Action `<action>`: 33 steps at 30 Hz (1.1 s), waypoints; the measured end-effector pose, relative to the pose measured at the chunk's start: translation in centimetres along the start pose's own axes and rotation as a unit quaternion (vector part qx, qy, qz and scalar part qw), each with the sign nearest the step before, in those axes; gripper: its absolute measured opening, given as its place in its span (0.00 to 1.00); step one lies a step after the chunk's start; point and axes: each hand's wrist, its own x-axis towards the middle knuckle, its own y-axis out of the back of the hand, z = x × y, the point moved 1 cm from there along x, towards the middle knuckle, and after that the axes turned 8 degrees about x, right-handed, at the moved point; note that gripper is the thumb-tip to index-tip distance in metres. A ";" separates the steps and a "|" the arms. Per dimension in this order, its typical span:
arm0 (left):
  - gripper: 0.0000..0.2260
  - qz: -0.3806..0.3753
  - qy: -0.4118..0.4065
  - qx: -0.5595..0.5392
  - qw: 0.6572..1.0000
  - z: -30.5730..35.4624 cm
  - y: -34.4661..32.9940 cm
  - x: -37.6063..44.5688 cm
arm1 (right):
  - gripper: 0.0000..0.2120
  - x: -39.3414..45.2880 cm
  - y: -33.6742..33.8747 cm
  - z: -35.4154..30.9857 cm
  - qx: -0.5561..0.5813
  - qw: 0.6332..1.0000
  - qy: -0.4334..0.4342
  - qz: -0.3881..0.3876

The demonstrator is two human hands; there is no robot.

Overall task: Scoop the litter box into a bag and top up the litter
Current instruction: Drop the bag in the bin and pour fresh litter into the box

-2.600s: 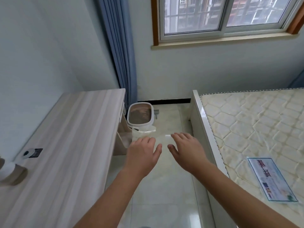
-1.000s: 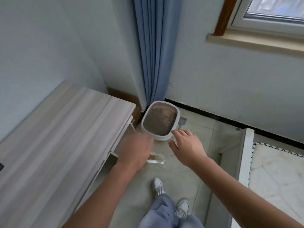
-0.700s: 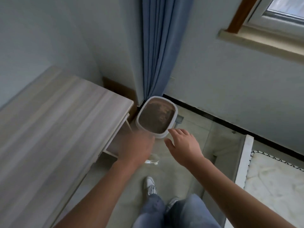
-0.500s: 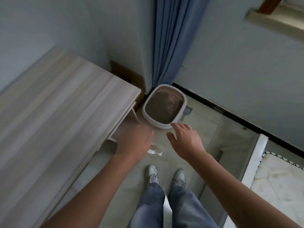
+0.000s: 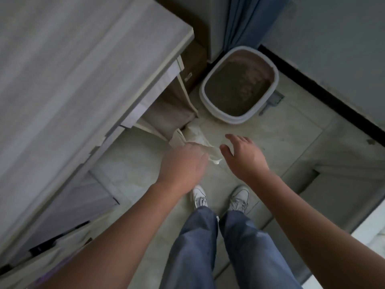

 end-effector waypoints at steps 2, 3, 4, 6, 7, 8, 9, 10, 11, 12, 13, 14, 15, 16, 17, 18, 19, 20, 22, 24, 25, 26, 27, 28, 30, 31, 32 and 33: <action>0.20 0.001 0.017 -0.013 1.000 -0.1 -3.0 1.0 | 0.23 1.4 -2.4 1.8 0.012 1.000 -0.003 0.004; 0.20 0.006 0.024 -0.017 1.000 -0.3 -4.6 1.6 | 0.23 2.1 -3.4 2.8 0.016 1.000 -0.005 0.009; 0.19 0.010 0.031 -0.022 0.999 -0.5 -6.1 2.3 | 0.23 3.0 -4.5 3.7 0.017 1.000 -0.007 0.013; 0.18 0.017 0.042 -0.033 0.998 -1.1 -9.0 3.5 | 0.23 4.7 -6.5 5.5 0.017 1.000 -0.008 0.015; 0.18 0.022 0.044 -0.036 0.998 -1.4 -10.4 4.1 | 0.23 5.7 -7.4 6.3 0.017 1.000 -0.008 0.016; 0.18 0.023 0.044 -0.039 0.998 -1.7 -11.7 4.8 | 0.23 6.6 -8.4 7.0 0.018 1.000 -0.009 0.017; 0.18 0.022 0.041 -0.038 0.998 -1.9 -13.0 5.5 | 0.23 7.7 -9.3 7.7 0.020 1.000 -0.007 0.018; 0.18 0.019 0.034 -0.031 0.999 -2.2 -14.3 6.2 | 0.23 8.7 -10.2 8.3 0.021 1.000 -0.003 0.019; 0.19 0.013 0.023 -0.021 0.999 -2.4 -15.6 6.9 | 0.23 9.8 -11.0 8.9 0.021 1.000 0.003 0.019; 0.20 0.006 0.010 -0.012 1.000 -2.7 -16.8 7.7 | 0.23 10.9 -11.8 9.4 0.020 1.000 0.011 0.020; 0.20 0.001 -0.001 -0.006 1.000 -2.9 -17.9 8.6 | 0.23 12.0 -12.5 9.8 0.019 0.999 0.020 0.022; 0.21 -0.001 -0.008 -0.003 1.000 -3.1 -19.0 9.5 | 0.23 13.2 -13.0 10.3 0.020 0.999 0.026 0.024; 0.21 0.000 -0.011 -0.003 1.000 -3.3 -20.0 10.5 | 0.22 14.4 -13.4 10.8 0.021 0.999 0.031 0.028; 0.22 0.008 -0.010 -0.004 1.000 -3.4 -20.9 11.5 | 0.22 15.6 -13.6 11.3 0.022 0.998 0.037 0.036; 0.22 0.018 -0.006 -0.004 1.000 -3.6 -21.7 12.6 | 0.22 16.9 -13.8 11.8 0.020 0.998 0.046 0.045; 0.22 0.030 0.000 -0.004 1.000 -3.7 -22.5 13.7 | 0.21 18.2 -13.9 12.4 0.021 0.997 0.053 0.058; 0.21 0.042 0.004 -0.005 0.999 -3.8 -23.2 14.9 | 0.21 19.5 -14.0 13.0 0.026 0.995 0.060 0.072; 0.21 0.054 0.009 -0.007 0.998 -4.0 -23.9 16.0 | 0.20 20.7 -14.2 13.7 0.031 0.994 0.066 0.087; 0.22 0.082 0.016 -0.018 0.996 -4.4 -25.1 18.1 | 0.18 22.8 -14.4 14.8 0.033 0.990 0.074 0.113; 0.22 0.103 0.019 -0.032 0.994 -4.7 -26.2 20.0 | 0.18 25.0 -14.4 15.4 0.024 0.989 0.071 0.129; 0.22 0.112 0.019 -0.036 0.993 -4.8 -26.7 20.7 | 0.18 26.0 -14.3 15.3 0.018 0.988 0.072 0.134; 0.22 0.120 0.017 -0.037 0.992 -5.0 -27.3 21.4 | 0.18 27.0 -14.2 15.1 0.014 0.987 0.078 0.139; 0.22 0.127 0.014 -0.036 0.991 -5.1 -27.9 22.1 | 0.18 28.0 -14.1 14.9 0.008 0.986 0.088 0.143; 0.22 0.134 0.011 -0.033 0.990 -5.3 -28.6 22.4 | 0.18 28.7 -14.2 14.6 -0.002 0.984 0.101 0.145; 0.23 0.147 0.010 -0.033 0.989 -5.7 -29.4 22.7 | 0.19 29.7 -14.5 14.1 -0.026 0.981 0.125 0.144; 0.23 0.145 0.010 -0.039 0.989 -5.9 -29.5 22.8 | 0.19 29.9 -14.7 14.0 -0.036 0.981 0.130 0.140; 0.24 0.136 0.009 -0.047 0.990 -6.0 -29.3 22.8 | 0.19 30.0 -14.9 13.9 -0.042 0.981 0.132 0.139; 0.24 0.126 0.005 -0.056 0.990 -6.0 -29.0 23.0 | 0.19 29.9 -15.0 13.7 -0.044 0.981 0.131 0.140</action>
